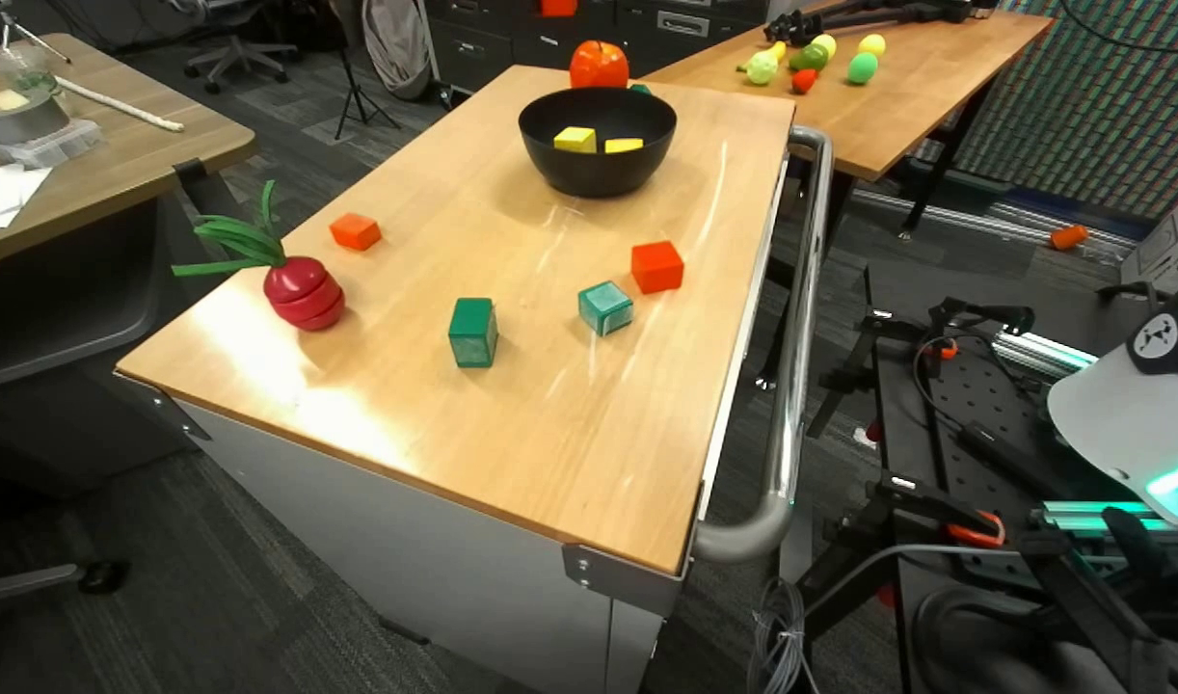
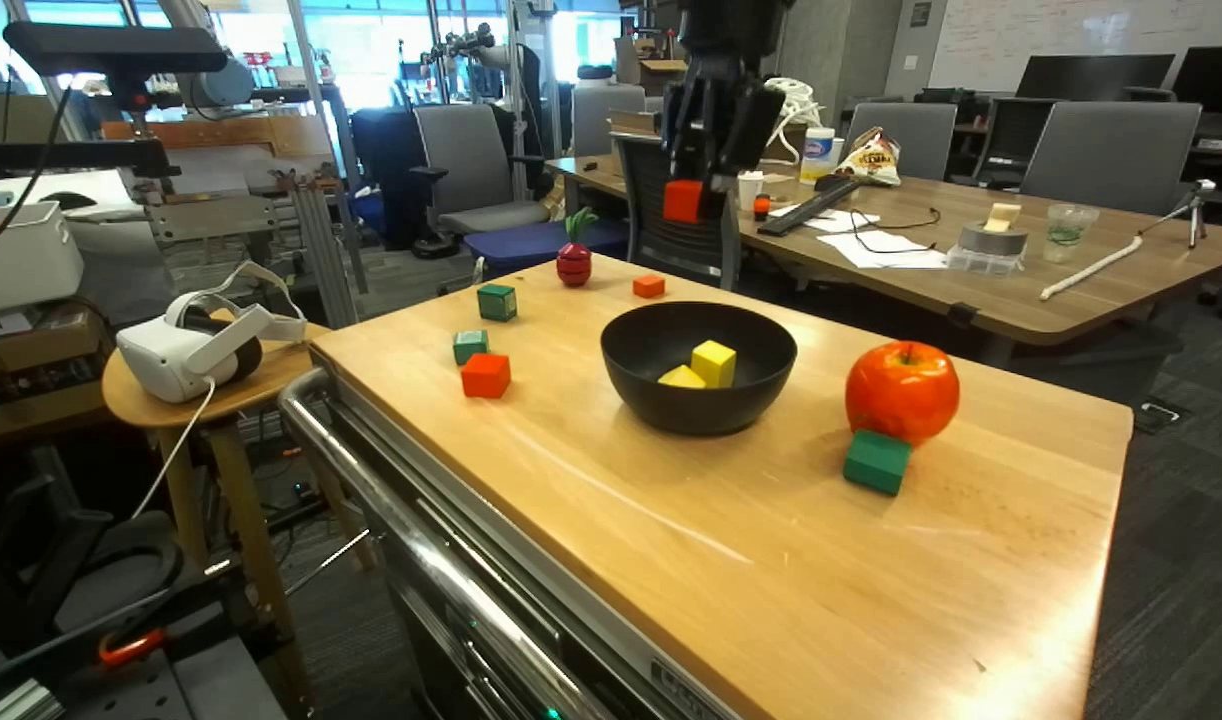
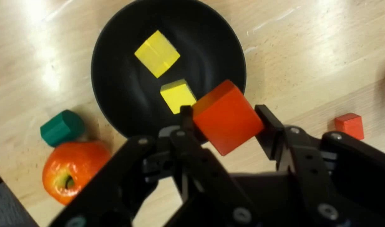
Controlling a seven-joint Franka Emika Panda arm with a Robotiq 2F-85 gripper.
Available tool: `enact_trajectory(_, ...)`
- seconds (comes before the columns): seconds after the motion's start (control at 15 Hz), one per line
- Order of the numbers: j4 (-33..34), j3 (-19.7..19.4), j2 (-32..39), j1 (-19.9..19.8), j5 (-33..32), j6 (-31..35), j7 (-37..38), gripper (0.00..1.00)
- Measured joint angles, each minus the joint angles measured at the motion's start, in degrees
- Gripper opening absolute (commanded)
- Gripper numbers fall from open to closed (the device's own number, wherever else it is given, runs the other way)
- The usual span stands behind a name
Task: Put all the blocks and the beetroot in the bowl then move the apple to the left
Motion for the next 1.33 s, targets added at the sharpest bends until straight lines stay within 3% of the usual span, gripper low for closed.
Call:
enact_trajectory(0.47,-11.9,-1.4,2.4,-1.3,6.1,22.4,9.1,0.25)
enact_trajectory(0.53,-12.8,-1.4,3.1,-1.3,6.4,24.2,9.9,0.3)
enact_trajectory(0.6,-13.3,-1.4,3.6,-1.3,6.8,24.9,10.2,0.75)
enact_trajectory(0.67,-13.6,-1.3,3.9,-1.3,7.3,24.9,10.3,0.76)
enact_trajectory(0.93,-13.5,-0.9,2.4,-1.2,9.1,24.8,10.0,1.0)
enact_trajectory(1.33,-11.7,2.3,-7.7,0.3,9.3,24.2,4.3,1.0)
